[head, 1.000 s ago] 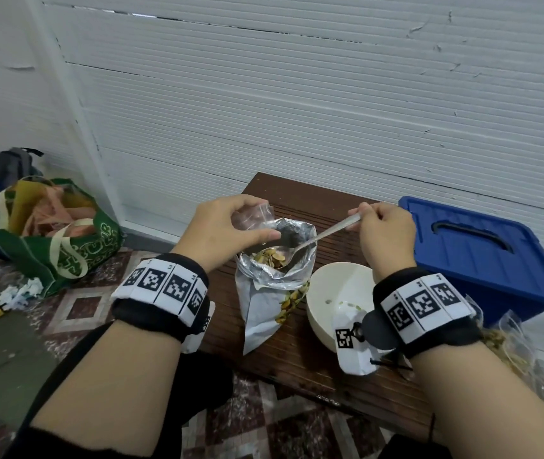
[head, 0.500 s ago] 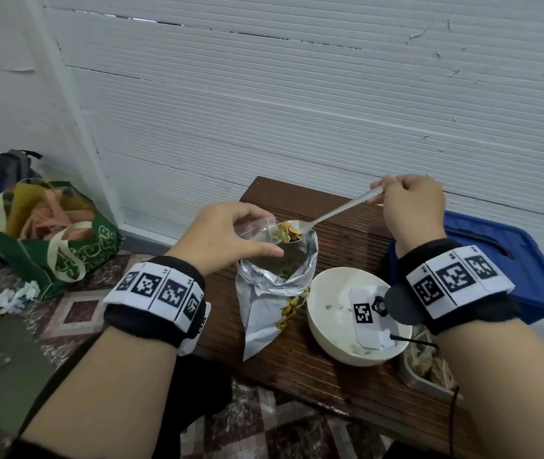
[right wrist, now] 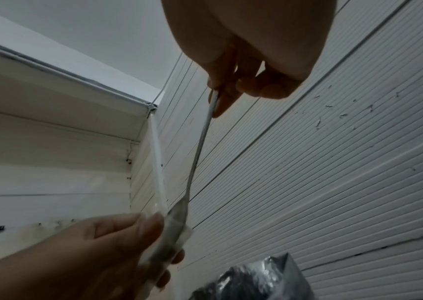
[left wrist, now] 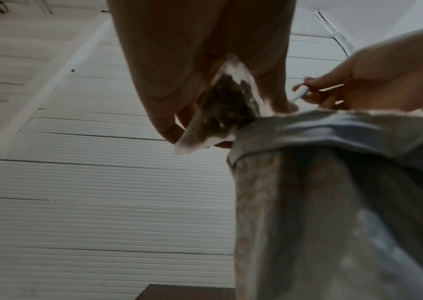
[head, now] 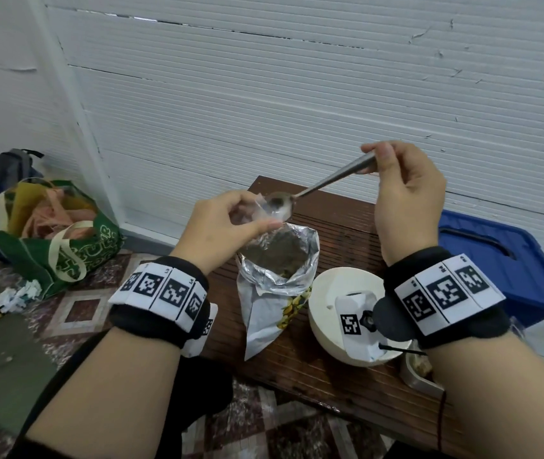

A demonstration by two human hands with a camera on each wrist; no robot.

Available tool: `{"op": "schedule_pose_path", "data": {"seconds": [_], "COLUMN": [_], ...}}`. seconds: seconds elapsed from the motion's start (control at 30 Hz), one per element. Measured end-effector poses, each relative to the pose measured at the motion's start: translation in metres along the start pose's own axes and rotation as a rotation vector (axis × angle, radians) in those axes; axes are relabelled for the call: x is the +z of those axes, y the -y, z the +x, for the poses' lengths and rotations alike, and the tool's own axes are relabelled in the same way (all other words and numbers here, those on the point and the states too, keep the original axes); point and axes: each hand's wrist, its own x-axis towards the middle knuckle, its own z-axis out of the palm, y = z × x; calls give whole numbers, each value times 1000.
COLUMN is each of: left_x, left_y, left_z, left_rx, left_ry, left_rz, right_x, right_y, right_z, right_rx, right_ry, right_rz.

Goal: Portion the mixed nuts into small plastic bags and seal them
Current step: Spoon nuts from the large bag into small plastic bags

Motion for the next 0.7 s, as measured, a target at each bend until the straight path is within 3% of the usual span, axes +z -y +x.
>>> {"op": "schedule_pose_path", "data": {"seconds": [0.13, 0.43, 0.53, 0.7], "left_x": [-10, -16, -16, -11], "left_y": [4, 11, 11, 10], "left_z": [0, 0, -1, -1], "left_rx": [-38, -75, -61, -48], "left_ry": [53, 153, 200, 209], "left_rz": [-40, -63, -32, 67], "right_x": [-7, -10, -6, 6], "right_y": [-5, -25, -33, -46], "right_z": [3, -19, -29, -55], "right_rx": [24, 97, 58, -146], "right_ry": [-103, -54, 82, 448], "right_rz": [-55, -226, -304, -497]}}
